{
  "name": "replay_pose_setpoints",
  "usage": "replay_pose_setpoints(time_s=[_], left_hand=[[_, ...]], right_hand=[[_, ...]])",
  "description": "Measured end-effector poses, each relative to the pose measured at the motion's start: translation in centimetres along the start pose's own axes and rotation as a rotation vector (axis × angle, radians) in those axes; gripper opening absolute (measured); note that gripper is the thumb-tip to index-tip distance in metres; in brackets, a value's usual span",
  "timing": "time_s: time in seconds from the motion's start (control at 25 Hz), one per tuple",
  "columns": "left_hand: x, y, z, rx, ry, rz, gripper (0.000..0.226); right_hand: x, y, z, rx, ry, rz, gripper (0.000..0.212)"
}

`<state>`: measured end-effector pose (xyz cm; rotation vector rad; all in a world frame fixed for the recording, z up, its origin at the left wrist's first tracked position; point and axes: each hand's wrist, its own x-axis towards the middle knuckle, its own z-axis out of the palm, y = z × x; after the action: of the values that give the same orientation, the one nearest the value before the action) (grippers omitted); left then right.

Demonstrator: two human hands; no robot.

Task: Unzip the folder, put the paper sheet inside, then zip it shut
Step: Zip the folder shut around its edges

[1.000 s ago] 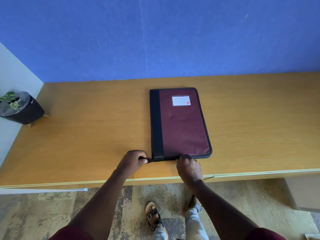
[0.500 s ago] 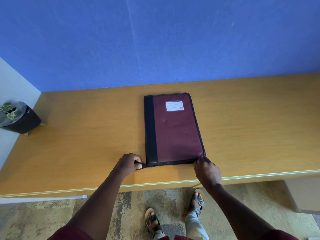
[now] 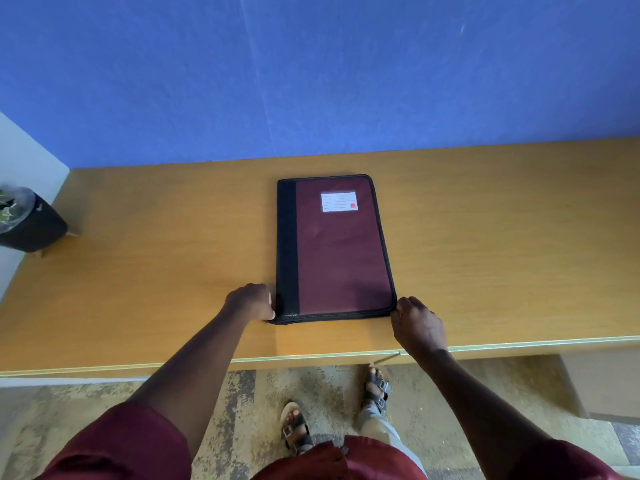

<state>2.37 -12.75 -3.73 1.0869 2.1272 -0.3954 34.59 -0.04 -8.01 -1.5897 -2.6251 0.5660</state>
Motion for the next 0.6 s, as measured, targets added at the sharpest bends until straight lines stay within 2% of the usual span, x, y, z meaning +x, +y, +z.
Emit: replay_pose_setpoints(time_s=[0.12, 0.32, 0.48, 0.6], left_hand=[[0.7, 1.8, -1.2, -0.153, 0.129, -0.029, 0.035], [2.3, 3.9, -2.3, -0.367, 0.264, -0.038, 0.062], [3.3, 5.2, -2.4, -0.339, 0.282, -0.062, 0.086], [3.9, 5.7, -2.8, -0.34, 0.285, -0.088, 0.091]], right_hand=[[1.3, 0.9, -0.7, -0.018, -0.032, -0.055, 0.011], [3.8, 2.1, -1.6, -0.066, -0.048, -0.152, 0.008], [5.7, 2.5, -1.9, -0.102, -0.097, -0.205, 0.009], [6.6, 2.8, -2.4, -0.088, -0.13, -0.258, 0.011]])
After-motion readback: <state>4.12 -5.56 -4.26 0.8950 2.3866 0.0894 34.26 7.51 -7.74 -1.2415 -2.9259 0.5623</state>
